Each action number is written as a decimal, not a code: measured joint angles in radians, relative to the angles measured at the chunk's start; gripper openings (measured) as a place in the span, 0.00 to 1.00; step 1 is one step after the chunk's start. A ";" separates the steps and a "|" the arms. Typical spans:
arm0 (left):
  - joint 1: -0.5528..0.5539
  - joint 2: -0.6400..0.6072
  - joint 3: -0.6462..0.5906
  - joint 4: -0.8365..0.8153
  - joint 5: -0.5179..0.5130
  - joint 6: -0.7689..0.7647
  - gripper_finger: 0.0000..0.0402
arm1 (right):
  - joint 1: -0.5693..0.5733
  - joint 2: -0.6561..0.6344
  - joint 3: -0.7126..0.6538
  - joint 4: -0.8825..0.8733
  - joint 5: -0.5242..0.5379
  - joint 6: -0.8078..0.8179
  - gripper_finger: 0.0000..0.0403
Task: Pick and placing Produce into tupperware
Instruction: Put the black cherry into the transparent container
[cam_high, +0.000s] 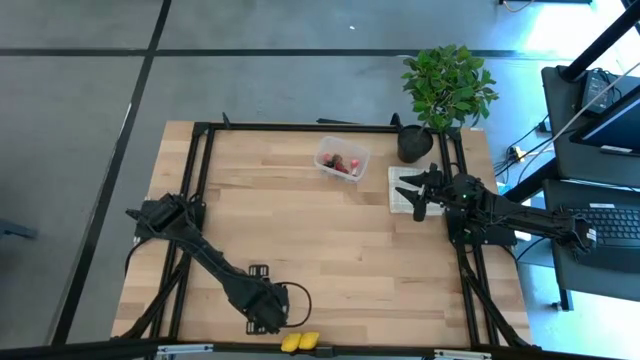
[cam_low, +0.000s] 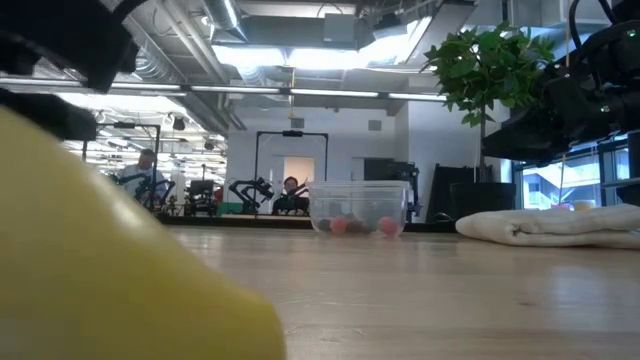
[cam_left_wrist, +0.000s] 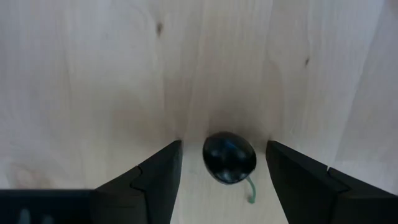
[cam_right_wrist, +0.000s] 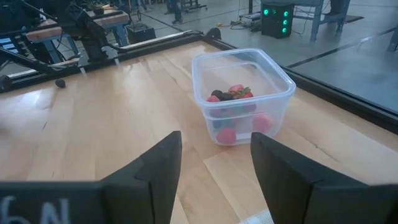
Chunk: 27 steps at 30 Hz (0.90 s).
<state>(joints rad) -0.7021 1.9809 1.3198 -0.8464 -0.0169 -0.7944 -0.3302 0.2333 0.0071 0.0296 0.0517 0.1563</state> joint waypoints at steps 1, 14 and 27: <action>0.000 0.004 0.001 -0.001 0.007 -0.010 0.56 | 0.000 0.000 0.000 0.000 0.000 0.001 0.48; 0.000 0.007 0.002 -0.006 -0.009 -0.011 0.40 | 0.000 0.000 0.000 0.000 0.000 0.020 0.48; 0.013 0.005 0.001 -0.007 0.005 -0.006 0.26 | 0.000 0.000 0.000 0.000 0.000 0.020 0.48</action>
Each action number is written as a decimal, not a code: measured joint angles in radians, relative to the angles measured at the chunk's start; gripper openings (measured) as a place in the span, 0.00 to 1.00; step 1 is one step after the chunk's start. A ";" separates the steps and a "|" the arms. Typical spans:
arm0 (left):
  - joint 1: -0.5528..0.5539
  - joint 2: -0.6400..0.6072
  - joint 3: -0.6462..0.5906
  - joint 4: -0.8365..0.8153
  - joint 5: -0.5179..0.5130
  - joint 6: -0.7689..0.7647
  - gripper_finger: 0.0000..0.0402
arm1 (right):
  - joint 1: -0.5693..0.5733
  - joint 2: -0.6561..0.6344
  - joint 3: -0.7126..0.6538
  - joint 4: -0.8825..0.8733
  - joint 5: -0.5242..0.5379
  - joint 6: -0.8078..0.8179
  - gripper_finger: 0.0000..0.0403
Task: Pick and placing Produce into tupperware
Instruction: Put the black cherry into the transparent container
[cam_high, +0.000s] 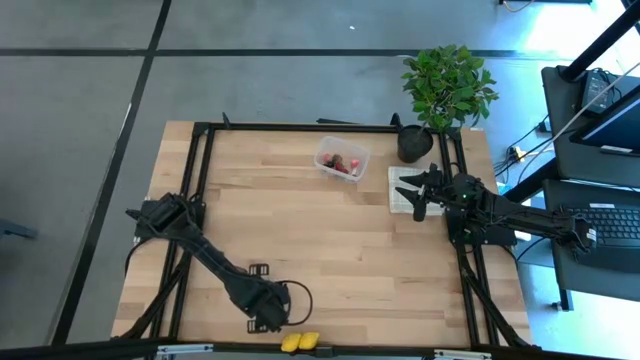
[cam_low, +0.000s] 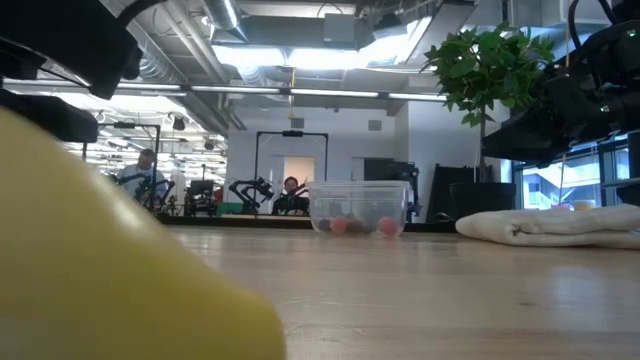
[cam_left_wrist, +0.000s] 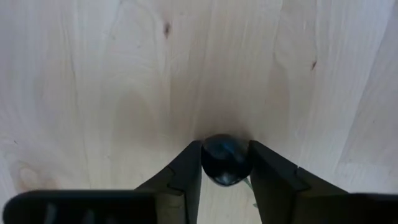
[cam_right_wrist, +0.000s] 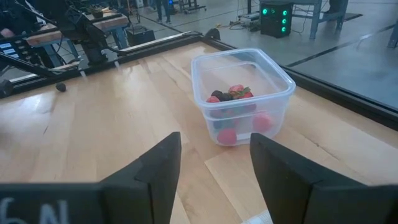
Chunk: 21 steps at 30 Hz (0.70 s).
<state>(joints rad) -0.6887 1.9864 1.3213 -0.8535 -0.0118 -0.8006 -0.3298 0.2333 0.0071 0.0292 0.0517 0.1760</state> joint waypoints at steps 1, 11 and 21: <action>0.004 -0.002 -0.001 -0.002 0.007 0.006 0.27 | 0.000 0.000 0.000 0.000 0.000 0.000 0.48; 0.094 -0.038 -0.004 -0.081 0.002 0.171 0.25 | 0.000 0.000 0.000 0.000 0.000 0.000 0.48; 0.272 -0.171 -0.003 -0.172 -0.115 0.393 0.28 | 0.000 0.000 0.000 0.002 0.000 -0.018 0.48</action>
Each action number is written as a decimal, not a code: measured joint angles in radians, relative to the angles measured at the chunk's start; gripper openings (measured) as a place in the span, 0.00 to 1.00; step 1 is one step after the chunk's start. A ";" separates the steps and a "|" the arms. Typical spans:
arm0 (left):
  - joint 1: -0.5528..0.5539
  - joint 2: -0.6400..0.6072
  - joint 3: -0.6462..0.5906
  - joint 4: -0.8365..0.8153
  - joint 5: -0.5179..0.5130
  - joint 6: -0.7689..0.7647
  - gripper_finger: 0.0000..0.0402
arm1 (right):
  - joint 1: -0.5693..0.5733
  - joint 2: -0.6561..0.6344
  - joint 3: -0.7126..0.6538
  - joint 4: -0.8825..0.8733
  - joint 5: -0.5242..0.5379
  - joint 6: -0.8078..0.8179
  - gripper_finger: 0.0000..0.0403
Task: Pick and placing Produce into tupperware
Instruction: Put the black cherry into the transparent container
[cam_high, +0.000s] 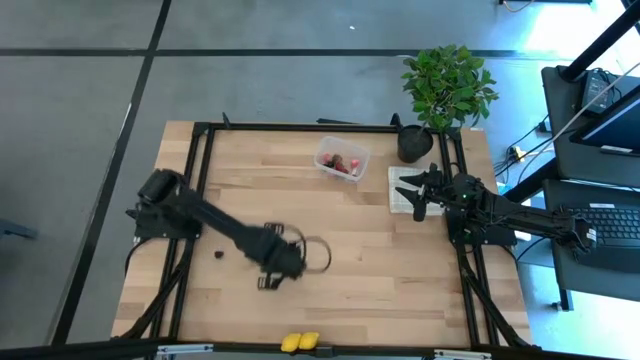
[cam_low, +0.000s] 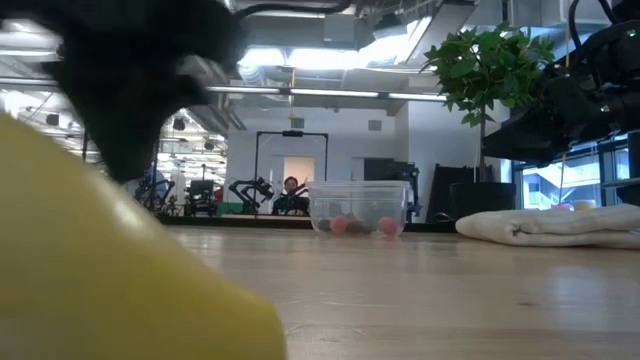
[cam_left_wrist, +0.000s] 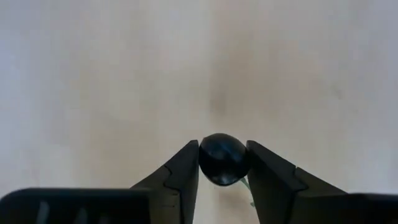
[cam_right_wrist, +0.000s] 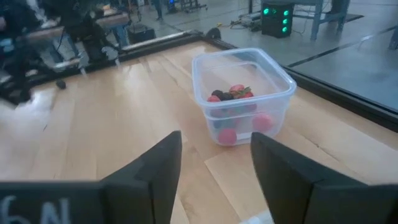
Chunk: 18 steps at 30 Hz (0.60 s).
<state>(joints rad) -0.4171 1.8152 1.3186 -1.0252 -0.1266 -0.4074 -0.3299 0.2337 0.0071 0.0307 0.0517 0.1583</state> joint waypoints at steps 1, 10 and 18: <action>0.030 -0.022 0.000 0.005 -0.026 0.025 0.28 | 0.000 0.000 0.000 0.000 0.000 -0.008 0.48; 0.308 -0.172 0.001 0.304 -0.257 0.430 0.25 | 0.000 0.000 0.000 0.001 0.007 -0.036 0.48; 0.520 -0.179 0.002 0.808 -0.174 0.753 0.27 | 0.000 0.000 0.000 0.001 0.008 -0.025 0.48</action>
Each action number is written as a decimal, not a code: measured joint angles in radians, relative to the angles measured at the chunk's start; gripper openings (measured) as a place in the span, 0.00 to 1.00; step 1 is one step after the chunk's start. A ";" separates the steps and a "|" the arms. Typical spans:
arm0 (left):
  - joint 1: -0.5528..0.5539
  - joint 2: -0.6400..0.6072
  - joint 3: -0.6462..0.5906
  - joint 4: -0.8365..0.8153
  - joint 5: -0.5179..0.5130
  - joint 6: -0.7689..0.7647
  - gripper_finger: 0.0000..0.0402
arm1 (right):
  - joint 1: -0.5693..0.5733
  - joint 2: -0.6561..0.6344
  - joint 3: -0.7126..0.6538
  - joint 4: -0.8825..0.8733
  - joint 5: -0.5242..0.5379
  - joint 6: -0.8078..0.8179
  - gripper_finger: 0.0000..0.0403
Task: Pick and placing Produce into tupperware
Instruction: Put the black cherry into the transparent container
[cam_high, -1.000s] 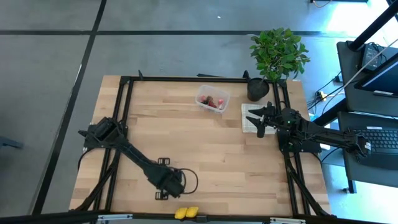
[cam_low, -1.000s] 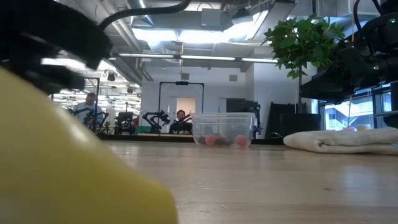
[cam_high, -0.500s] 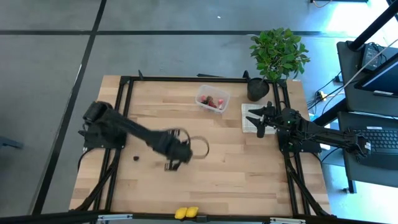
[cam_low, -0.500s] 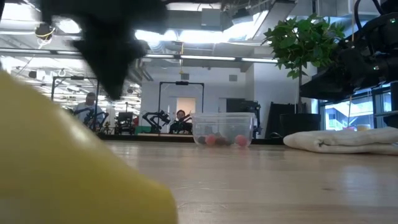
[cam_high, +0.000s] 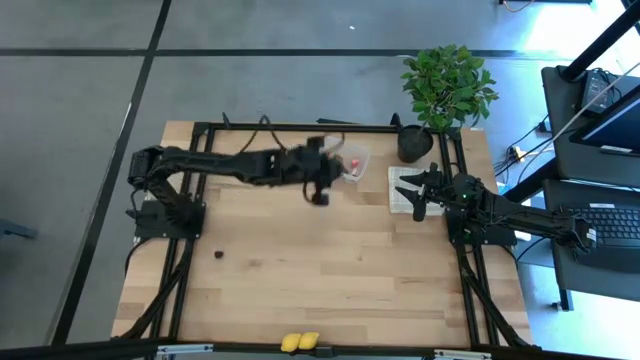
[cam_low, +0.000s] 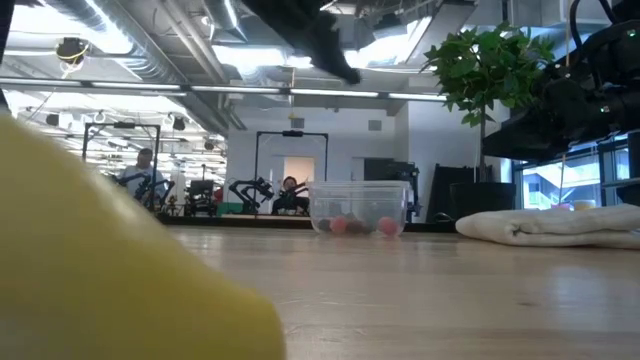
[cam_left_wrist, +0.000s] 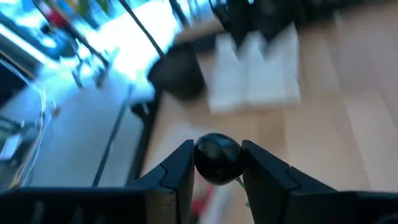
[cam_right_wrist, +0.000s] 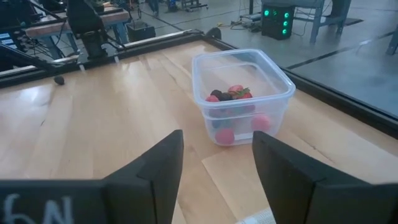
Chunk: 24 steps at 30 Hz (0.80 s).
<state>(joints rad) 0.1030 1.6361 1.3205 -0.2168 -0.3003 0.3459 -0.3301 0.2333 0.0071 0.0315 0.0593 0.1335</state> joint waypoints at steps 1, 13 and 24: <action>0.024 0.006 0.000 0.056 0.031 0.004 0.26 | 0.000 0.000 0.000 -0.001 0.000 0.005 0.48; 0.196 0.214 0.000 0.434 0.109 -0.082 0.28 | 0.000 0.000 0.000 -0.003 0.000 0.018 0.48; 0.241 0.402 -0.001 0.502 0.142 -0.289 0.28 | 0.000 0.000 0.000 -0.003 0.000 0.017 0.48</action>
<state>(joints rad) 0.3443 2.0384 1.3193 0.2851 -0.1583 0.0570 -0.3298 0.2337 0.0071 0.0288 0.0589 0.1505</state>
